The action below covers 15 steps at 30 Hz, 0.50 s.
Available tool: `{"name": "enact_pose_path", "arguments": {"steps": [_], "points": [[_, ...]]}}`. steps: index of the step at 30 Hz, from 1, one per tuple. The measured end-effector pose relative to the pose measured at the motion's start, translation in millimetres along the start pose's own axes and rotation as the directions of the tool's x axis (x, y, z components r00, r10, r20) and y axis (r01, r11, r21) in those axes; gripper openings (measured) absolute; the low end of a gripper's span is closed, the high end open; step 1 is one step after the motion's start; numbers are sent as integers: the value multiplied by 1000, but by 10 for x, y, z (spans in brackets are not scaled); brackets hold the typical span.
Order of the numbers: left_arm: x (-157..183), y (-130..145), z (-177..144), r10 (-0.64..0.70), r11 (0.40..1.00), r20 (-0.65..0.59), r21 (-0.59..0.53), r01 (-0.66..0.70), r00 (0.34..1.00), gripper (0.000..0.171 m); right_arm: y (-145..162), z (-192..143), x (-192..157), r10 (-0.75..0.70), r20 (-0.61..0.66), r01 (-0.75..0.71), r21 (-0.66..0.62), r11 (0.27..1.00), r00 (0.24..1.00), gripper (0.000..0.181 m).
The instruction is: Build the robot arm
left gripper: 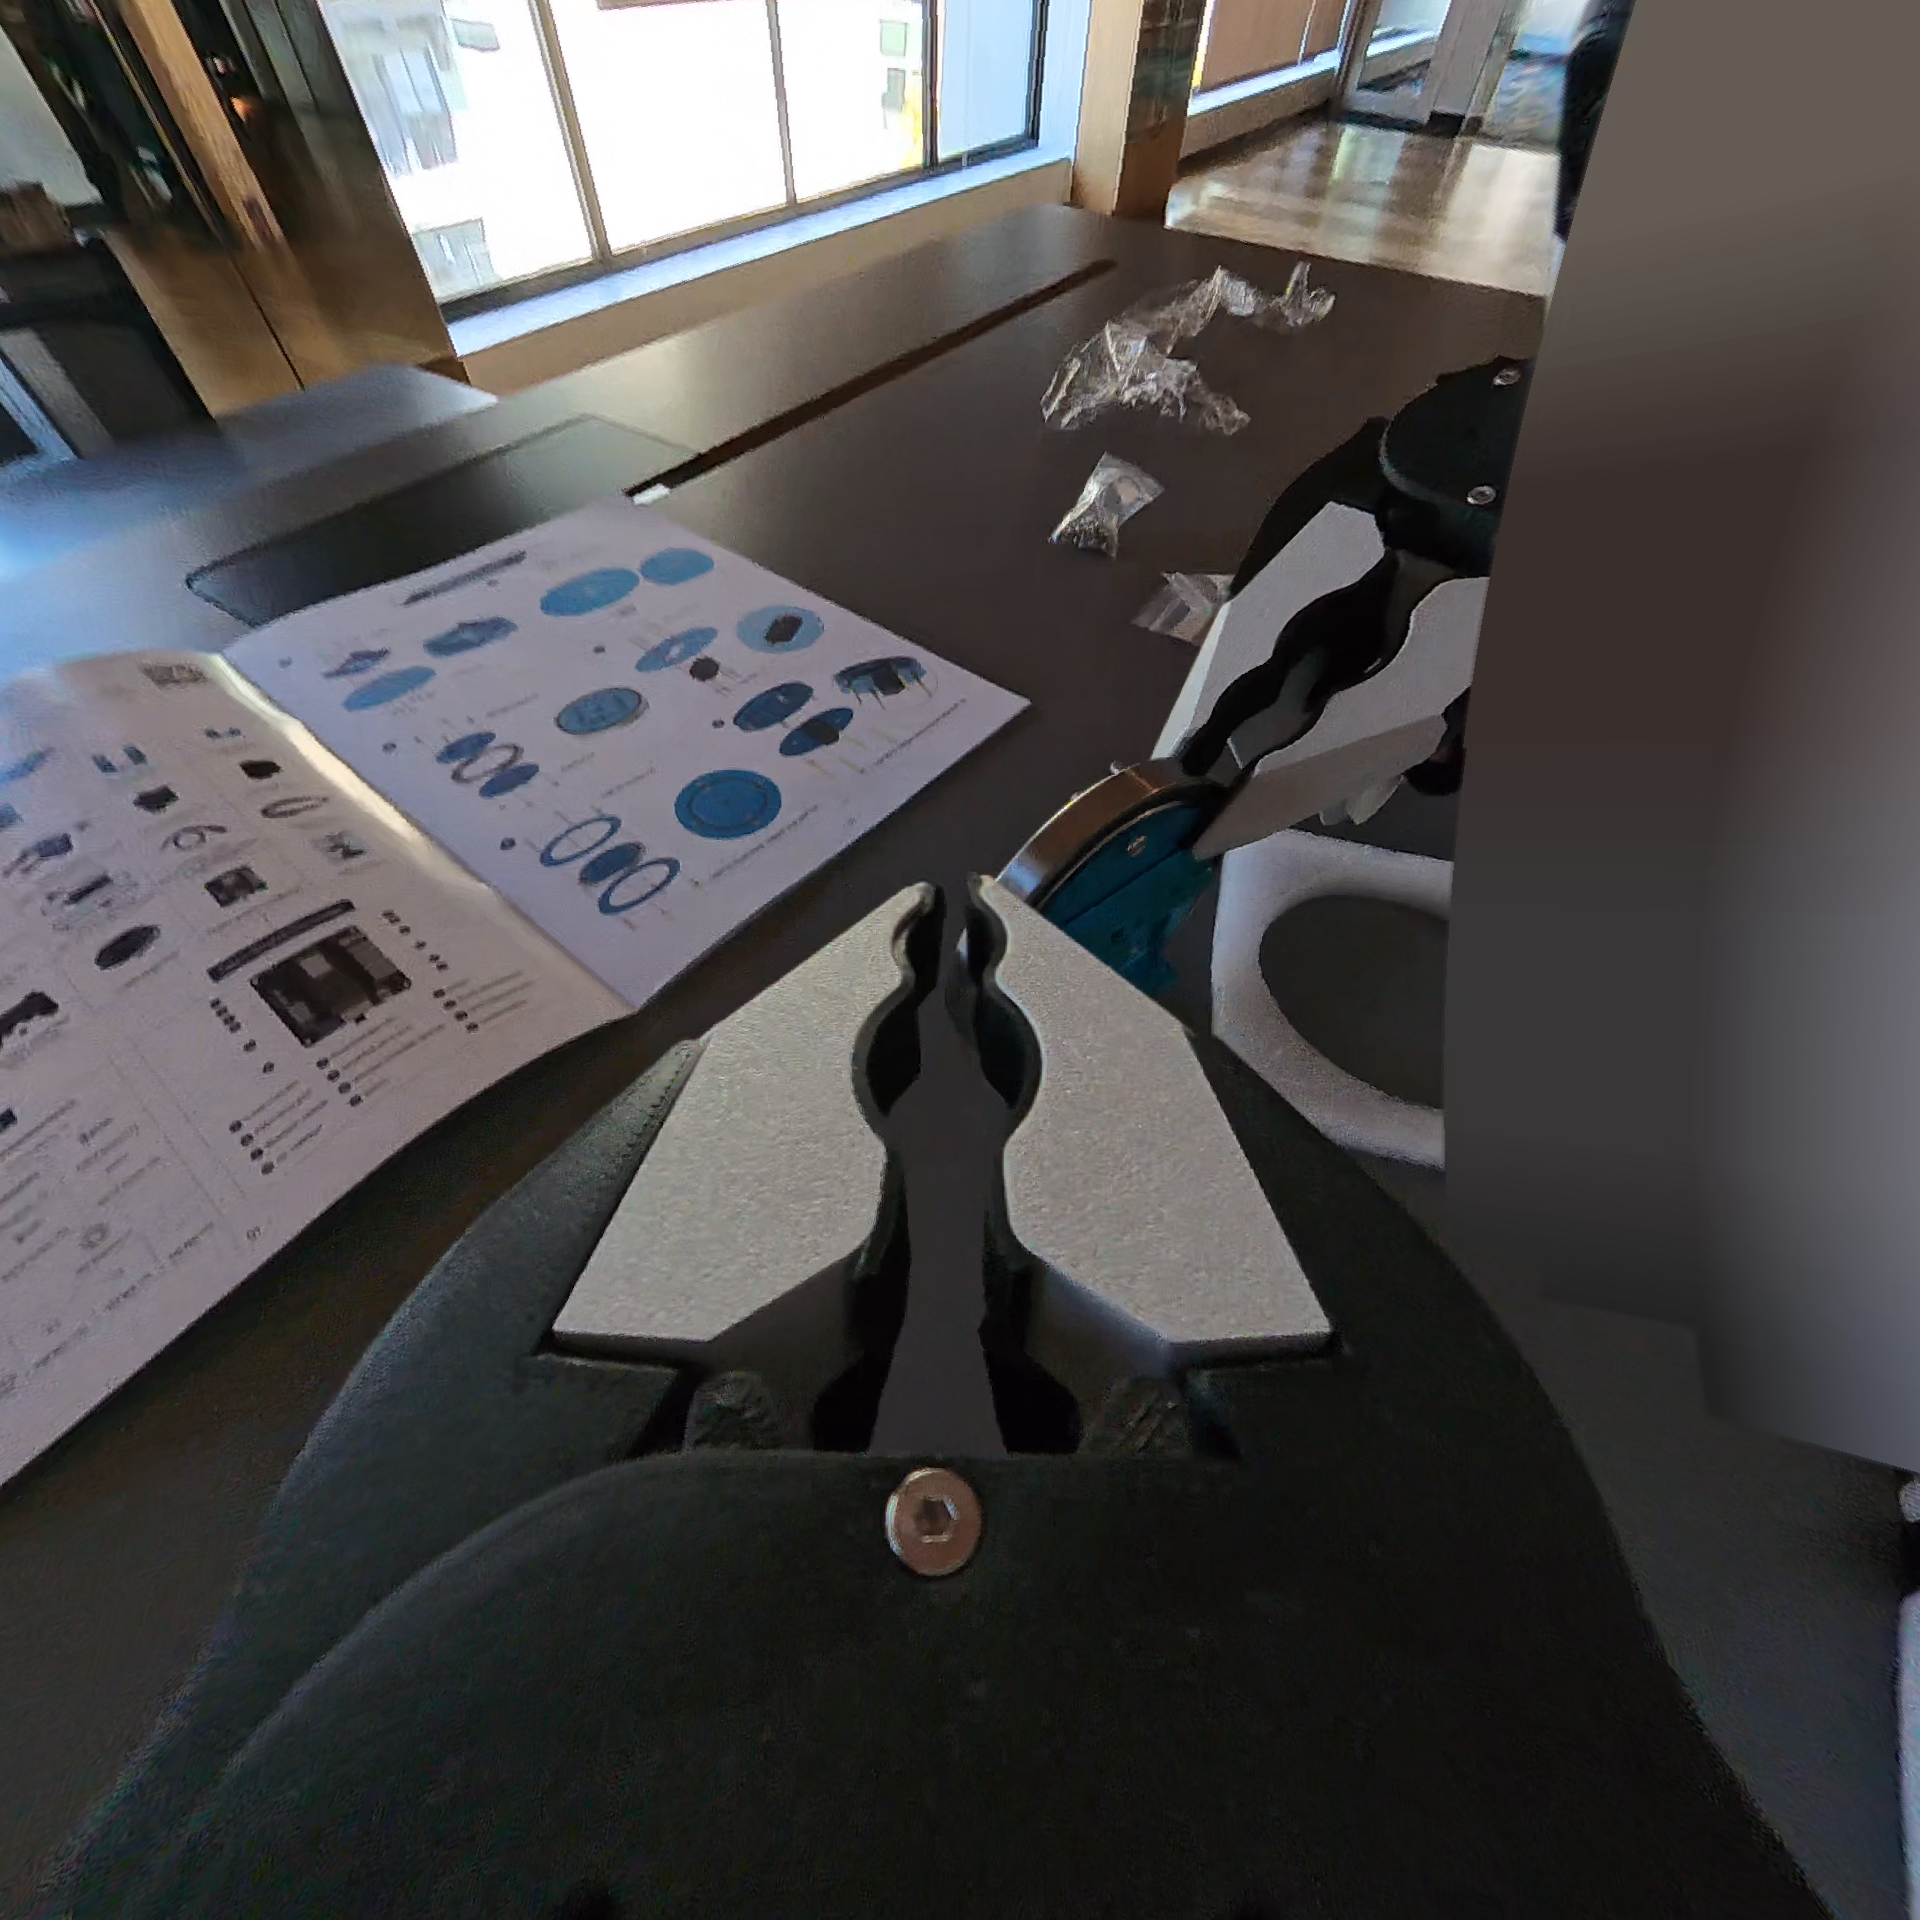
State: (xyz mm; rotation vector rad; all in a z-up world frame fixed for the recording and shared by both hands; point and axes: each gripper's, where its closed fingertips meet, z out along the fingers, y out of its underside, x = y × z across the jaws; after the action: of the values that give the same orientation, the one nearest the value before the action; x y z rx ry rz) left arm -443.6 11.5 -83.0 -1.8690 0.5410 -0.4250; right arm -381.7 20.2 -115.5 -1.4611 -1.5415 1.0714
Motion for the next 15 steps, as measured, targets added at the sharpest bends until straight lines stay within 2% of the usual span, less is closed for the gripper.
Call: {"name": "enact_pose_path", "arguments": {"steps": [1,5,10,13,15], "points": [[-36,19,-17,-31,999,9,-14,32,999,0,1,-2,-5,6,-9,-6,1,1000,1000,12],[-66,-33,-96,-172,985,-37,27,173,984,0,14,-16,14,47,-55,-47,-2,999,997,12],[-71,25,-86,-289,957,-45,5,289,956,1,7,-12,1,80,-111,-78,18,997,991,12],[212,-52,-42,-403,912,-170,9,410,899,26,-18,11,-11,94,-166,-88,42,995,982,12],[452,-14,16,-438,894,-218,-1,449,872,31,-27,22,-26,97,-197,-88,57,995,976,12]]}}
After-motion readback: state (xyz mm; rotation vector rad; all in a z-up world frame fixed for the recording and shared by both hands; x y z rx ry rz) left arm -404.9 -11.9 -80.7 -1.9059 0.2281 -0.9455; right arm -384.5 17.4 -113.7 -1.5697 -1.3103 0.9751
